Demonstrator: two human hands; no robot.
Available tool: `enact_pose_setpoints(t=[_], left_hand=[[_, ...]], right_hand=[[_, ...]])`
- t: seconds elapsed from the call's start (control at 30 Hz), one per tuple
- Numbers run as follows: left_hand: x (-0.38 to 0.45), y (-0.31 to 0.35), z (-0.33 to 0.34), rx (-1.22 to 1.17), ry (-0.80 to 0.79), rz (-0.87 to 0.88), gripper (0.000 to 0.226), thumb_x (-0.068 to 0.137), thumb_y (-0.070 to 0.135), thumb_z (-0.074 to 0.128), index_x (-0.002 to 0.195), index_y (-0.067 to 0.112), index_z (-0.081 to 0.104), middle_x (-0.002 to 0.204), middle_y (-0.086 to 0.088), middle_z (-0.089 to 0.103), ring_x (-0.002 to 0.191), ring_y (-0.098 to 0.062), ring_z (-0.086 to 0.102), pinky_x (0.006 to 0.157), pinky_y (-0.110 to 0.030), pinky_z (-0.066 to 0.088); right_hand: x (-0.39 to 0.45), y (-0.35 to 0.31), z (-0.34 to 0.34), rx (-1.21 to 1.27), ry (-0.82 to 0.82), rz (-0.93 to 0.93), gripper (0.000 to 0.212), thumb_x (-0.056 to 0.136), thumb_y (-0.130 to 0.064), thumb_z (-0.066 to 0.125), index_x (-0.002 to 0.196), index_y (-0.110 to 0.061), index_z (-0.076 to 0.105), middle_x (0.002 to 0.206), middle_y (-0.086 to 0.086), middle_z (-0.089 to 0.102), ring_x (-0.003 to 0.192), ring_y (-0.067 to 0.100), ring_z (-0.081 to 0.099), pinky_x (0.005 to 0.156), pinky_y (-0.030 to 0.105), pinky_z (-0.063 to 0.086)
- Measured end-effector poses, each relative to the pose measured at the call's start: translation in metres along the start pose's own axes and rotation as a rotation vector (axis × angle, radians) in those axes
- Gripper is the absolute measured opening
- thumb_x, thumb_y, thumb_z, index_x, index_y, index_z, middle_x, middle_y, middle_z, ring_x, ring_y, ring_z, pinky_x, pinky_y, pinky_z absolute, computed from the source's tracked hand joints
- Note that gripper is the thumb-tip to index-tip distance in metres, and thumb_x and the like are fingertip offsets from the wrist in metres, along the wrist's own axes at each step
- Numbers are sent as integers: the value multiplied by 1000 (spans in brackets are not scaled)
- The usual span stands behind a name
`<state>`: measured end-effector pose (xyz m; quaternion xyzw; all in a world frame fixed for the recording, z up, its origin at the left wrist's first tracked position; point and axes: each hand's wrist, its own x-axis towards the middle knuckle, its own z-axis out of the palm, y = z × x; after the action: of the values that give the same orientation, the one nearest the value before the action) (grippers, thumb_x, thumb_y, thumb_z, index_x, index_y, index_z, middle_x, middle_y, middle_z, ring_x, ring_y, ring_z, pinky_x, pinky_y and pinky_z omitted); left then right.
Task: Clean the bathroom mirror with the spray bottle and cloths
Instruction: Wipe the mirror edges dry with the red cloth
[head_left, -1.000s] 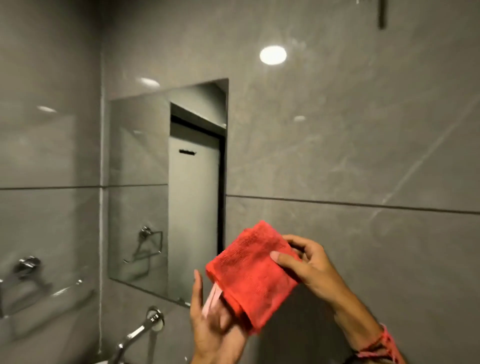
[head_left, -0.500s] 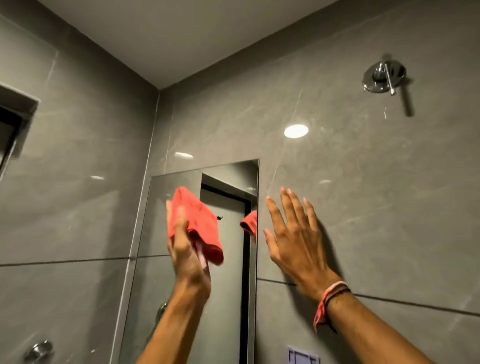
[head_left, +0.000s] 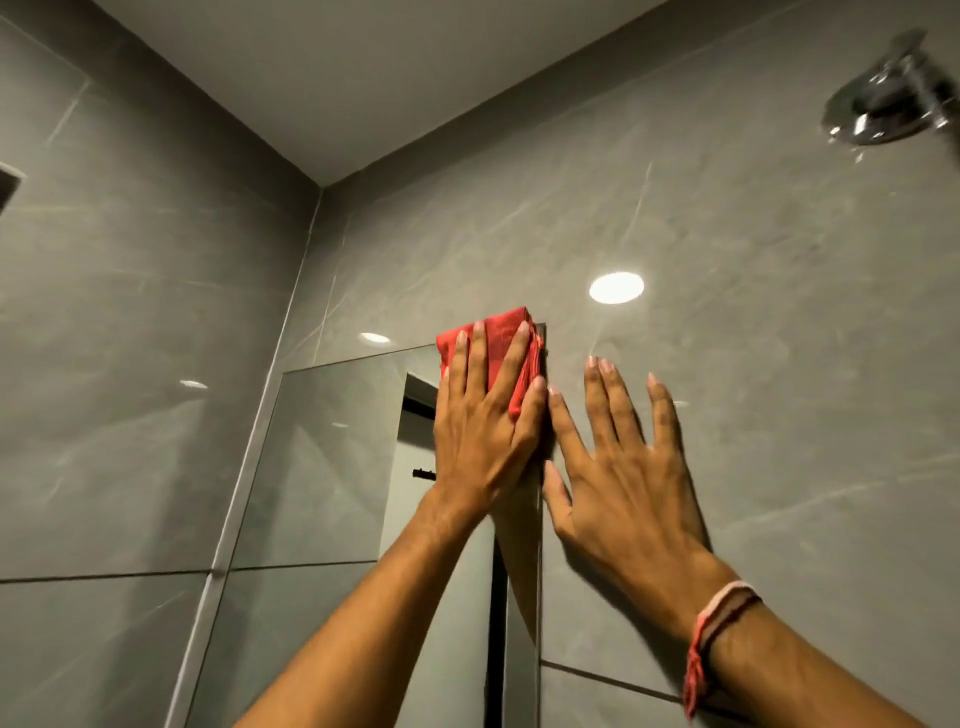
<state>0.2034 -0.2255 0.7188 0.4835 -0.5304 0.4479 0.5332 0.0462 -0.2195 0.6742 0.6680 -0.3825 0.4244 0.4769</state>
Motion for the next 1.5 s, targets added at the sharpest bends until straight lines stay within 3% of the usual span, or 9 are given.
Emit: enact_pose_setpoints(t=[0.13,0.27,0.5,0.67,0.8,0.93,1.13,1.33,1.5], left_hand=[[49,-42,0,-65,51,-91,62,97,58,24,156,43,16,171,-2,9,158,-23,4,127,-48,11],[57,-149,-5,-49,56,-369,55,98,55,26,152,52,17,169,2,18,156,-25,15,124,-52,21],[-87,-302,-9,-99,91,-828,75,88,55,21,159,33,16,170,-4,14,158,-26,9,128,-43,6],[-256,-286,-10,-76,47,-1029,57,105,35,35,159,28,17,169,-14,15,157,-34,10,127,-43,8],[-383,-227,-8,-60,3,-1236,59,104,38,37,159,27,17,168,-19,12,155,-36,16,126,-50,16],[-417,-176,-14,-103,1,-1379,56,105,33,38,158,27,20,167,-21,18,153,-39,23,125,-52,18],[-243,-119,-16,-248,166,-1147,53,104,37,38,156,33,27,169,-11,17,157,-28,13,127,-45,13],[-4,1,-11,-287,100,-551,56,97,55,29,152,45,29,171,-6,9,158,-28,5,126,-56,14],[-8,20,-7,-203,33,-54,53,101,47,36,153,45,27,171,-5,8,158,-25,3,126,-55,16]], right_hand=[[11,-10,3,-15,7,30,76,99,-48,17,160,-14,-11,168,25,-13,158,37,-10,126,62,-3],[8,-12,9,-22,20,30,75,96,-47,9,160,-15,-11,169,22,-9,159,33,-6,127,60,1],[8,-16,6,-34,102,34,72,96,-39,18,161,-7,13,168,26,13,158,36,15,126,60,13],[3,-17,5,16,112,19,69,99,-36,23,161,-7,12,169,26,11,158,38,12,126,62,10],[2,-18,5,41,128,4,69,102,-39,28,161,-8,10,169,25,10,158,39,10,126,63,12],[-3,-20,-5,74,69,-22,67,103,-36,27,161,-8,10,169,25,8,159,38,7,127,61,10],[-11,2,-24,75,-45,-136,72,100,-49,32,162,-15,15,171,21,8,160,33,8,129,53,9],[-9,39,-36,-1,-73,-104,77,98,-60,32,162,-22,14,171,19,8,159,34,11,129,53,13],[-6,43,-35,31,13,-12,74,95,-53,47,158,-17,31,167,24,23,155,38,24,127,54,19]])
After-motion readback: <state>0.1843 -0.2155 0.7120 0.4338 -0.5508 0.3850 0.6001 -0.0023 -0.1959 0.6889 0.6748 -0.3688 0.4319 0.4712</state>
